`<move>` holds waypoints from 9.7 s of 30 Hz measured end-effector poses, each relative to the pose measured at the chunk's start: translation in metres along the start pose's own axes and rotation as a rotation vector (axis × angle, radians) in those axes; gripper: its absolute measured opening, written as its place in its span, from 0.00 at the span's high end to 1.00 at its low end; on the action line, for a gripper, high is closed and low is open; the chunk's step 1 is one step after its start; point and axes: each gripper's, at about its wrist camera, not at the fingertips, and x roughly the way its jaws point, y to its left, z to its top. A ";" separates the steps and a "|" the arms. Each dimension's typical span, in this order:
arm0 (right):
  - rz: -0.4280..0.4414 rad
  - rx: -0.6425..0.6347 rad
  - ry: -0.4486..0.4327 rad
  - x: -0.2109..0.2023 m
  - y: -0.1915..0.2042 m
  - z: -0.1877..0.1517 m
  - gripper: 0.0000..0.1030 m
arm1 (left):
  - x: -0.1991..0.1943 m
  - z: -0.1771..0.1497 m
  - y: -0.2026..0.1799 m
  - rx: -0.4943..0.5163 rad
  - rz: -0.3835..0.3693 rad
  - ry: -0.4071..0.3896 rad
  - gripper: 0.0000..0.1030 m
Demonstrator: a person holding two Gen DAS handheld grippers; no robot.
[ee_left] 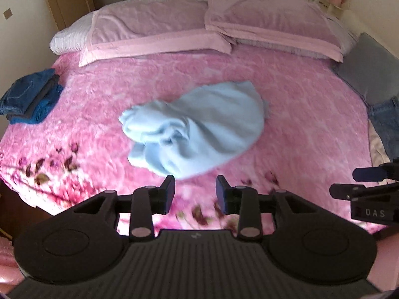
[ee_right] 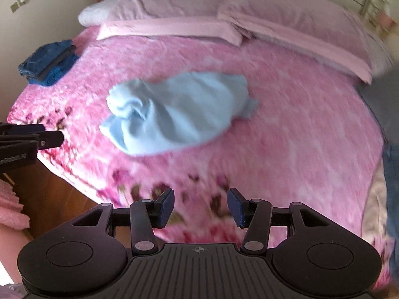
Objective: Fold clothes
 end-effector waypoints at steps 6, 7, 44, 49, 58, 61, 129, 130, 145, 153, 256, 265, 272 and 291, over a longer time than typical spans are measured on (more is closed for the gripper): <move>0.010 0.013 0.011 -0.021 0.008 -0.049 0.50 | -0.034 -0.044 -0.018 0.027 -0.001 0.003 0.66; 0.013 0.014 0.012 -0.025 0.010 -0.057 0.50 | -0.039 -0.049 -0.019 0.027 0.003 -0.001 0.66; -0.079 0.345 -0.014 0.072 0.081 0.077 0.51 | 0.085 0.094 0.212 0.101 -0.158 -0.033 0.62; -0.114 0.377 0.022 0.118 0.108 0.103 0.51 | 0.136 0.116 0.259 0.133 -0.181 0.027 0.62; -0.151 0.320 0.062 0.194 0.137 0.128 0.51 | 0.199 0.121 0.297 0.090 -0.213 0.114 0.62; -0.182 0.243 0.054 0.221 0.147 0.136 0.51 | 0.207 0.118 0.307 0.078 -0.208 0.133 0.62; -0.643 0.727 -0.057 0.201 -0.234 -0.057 0.97 | 0.529 0.263 -0.081 0.134 -0.639 0.260 0.97; -0.635 0.719 -0.064 0.199 -0.240 -0.054 0.97 | 0.524 0.261 -0.077 0.136 -0.638 0.237 0.98; -0.245 0.276 -0.270 0.092 -0.214 0.031 1.00 | 0.181 0.214 0.194 0.061 -0.420 -0.218 0.98; -0.102 0.024 -0.369 0.039 -0.184 0.110 1.00 | 0.062 0.229 0.231 0.043 -0.335 -0.416 0.97; 0.012 1.096 -0.107 0.266 -0.100 -0.034 0.28 | 0.353 -0.001 0.308 -0.578 -0.459 0.198 0.53; 0.100 1.001 -0.107 0.312 -0.113 -0.038 0.94 | 0.365 -0.008 0.264 -0.513 -0.395 0.161 0.96; 0.146 0.863 -0.141 0.253 -0.120 -0.037 0.95 | 0.308 -0.035 0.253 -0.453 -0.414 0.072 0.95; -0.095 0.842 0.018 0.274 -0.129 0.007 0.38 | 0.350 0.086 0.392 -0.715 -0.037 -0.050 0.50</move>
